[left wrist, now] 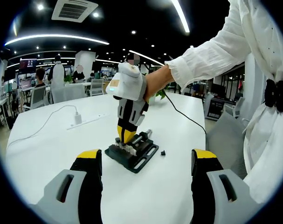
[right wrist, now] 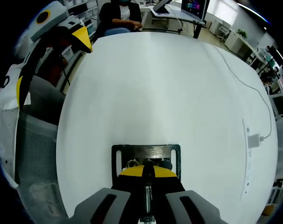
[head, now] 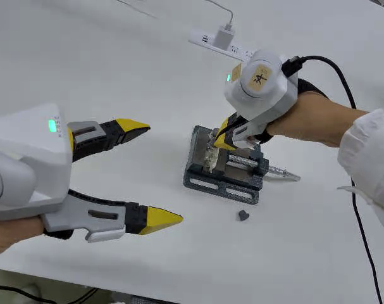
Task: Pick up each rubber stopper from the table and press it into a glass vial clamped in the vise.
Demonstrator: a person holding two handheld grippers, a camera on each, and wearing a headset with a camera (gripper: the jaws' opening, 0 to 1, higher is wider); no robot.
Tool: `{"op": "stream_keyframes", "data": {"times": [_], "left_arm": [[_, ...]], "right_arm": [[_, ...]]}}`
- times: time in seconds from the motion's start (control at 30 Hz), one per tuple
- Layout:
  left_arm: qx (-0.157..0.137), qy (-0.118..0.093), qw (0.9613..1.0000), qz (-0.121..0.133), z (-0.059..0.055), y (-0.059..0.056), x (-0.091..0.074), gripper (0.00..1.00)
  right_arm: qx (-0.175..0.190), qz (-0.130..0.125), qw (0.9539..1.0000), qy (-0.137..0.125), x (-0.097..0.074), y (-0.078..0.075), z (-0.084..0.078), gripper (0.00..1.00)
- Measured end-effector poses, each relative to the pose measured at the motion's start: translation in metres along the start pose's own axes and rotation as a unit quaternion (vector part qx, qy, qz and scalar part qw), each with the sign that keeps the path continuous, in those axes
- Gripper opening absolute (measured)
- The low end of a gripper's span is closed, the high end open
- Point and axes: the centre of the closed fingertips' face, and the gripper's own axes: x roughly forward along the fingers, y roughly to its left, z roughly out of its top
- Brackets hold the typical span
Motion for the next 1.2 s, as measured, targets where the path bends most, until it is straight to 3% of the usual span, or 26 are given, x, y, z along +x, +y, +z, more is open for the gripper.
{"op": "stream_keyframes", "data": {"times": [0.57,0.97,1.2], "left_arm": [[0.002,0.002,1.0000,0.002,0.001,-0.002,0.000,0.77],[0.007,0.008,0.9999,-0.003,0.003,-0.003,0.002,0.77],[0.011,0.013,0.9998,-0.007,0.004,-0.002,0.003,0.77]], "right_arm": [[0.015,-0.003,0.9997,-0.018,-0.001,0.002,-0.004,0.03],[0.037,-0.007,0.9977,-0.056,-0.015,0.007,0.002,0.11],[0.058,-0.014,0.9938,-0.094,-0.024,0.009,0.008,0.17]]}}
